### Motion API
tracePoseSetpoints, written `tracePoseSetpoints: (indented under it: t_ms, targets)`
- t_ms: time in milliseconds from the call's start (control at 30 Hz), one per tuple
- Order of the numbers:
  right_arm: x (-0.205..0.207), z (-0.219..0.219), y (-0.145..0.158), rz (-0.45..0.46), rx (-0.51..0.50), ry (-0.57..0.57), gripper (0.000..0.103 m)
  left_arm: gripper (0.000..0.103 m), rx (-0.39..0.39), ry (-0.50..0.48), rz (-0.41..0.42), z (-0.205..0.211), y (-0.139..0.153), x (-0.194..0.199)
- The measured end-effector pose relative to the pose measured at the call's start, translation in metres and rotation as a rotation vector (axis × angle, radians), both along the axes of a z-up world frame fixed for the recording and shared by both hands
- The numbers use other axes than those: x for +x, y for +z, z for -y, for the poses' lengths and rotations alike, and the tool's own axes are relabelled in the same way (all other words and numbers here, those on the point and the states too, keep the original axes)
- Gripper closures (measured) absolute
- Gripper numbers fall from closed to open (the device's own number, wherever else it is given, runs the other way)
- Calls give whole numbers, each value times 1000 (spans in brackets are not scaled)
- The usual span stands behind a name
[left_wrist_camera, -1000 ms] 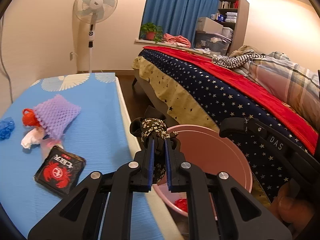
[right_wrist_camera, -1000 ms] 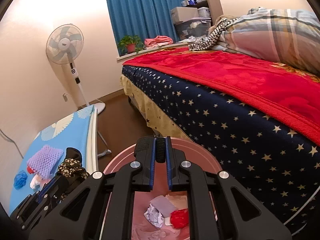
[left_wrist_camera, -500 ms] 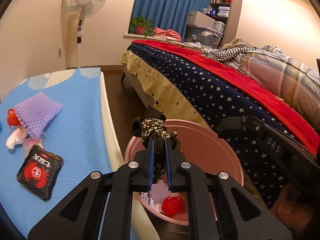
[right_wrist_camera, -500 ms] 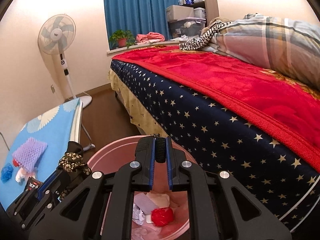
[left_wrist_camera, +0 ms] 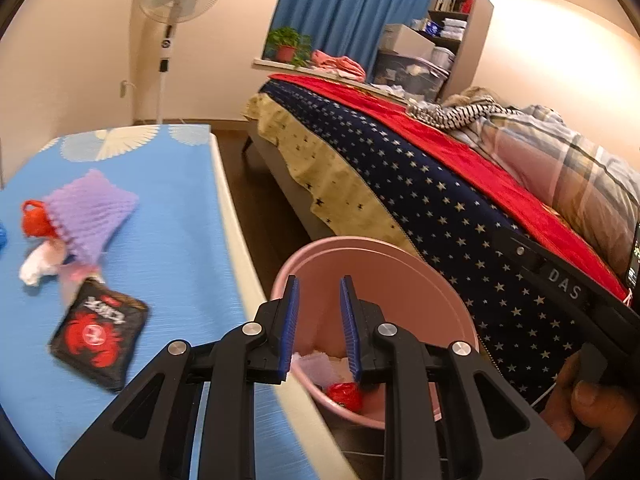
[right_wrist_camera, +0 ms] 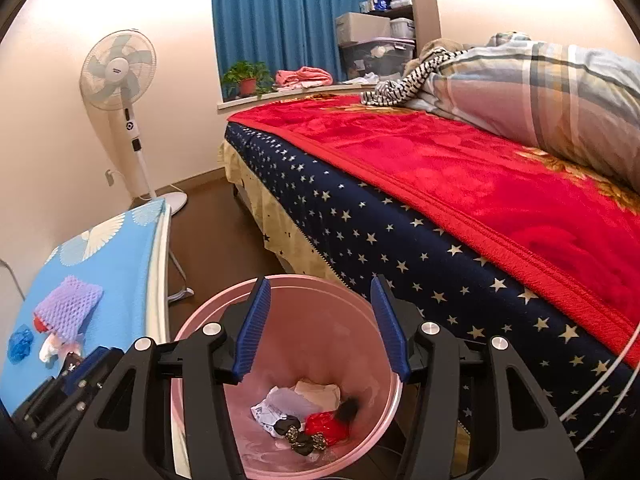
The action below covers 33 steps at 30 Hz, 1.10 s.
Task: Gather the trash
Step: 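Move both open grippers back toward the table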
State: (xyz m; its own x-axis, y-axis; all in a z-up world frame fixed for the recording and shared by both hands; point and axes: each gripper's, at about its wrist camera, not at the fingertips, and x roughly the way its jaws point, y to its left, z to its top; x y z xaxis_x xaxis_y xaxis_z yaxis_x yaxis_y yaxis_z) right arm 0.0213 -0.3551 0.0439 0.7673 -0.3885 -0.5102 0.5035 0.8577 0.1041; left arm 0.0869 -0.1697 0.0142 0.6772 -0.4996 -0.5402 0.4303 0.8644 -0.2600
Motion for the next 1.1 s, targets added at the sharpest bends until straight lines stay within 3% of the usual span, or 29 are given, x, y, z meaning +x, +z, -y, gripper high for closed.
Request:
tracePoseSetpoints:
  t_ms: [367,633,1100]
  targets:
    - [-13,-40,21,36,-28,93,50,82,14,63,37,-45,17,-16]
    - [1,-82,19,38,-17,198,50,82,11,154,26,-87,15,-15]
    - [56,-144,-27,-15,121,406,50,82,46,520,-19,-175,-13,0]
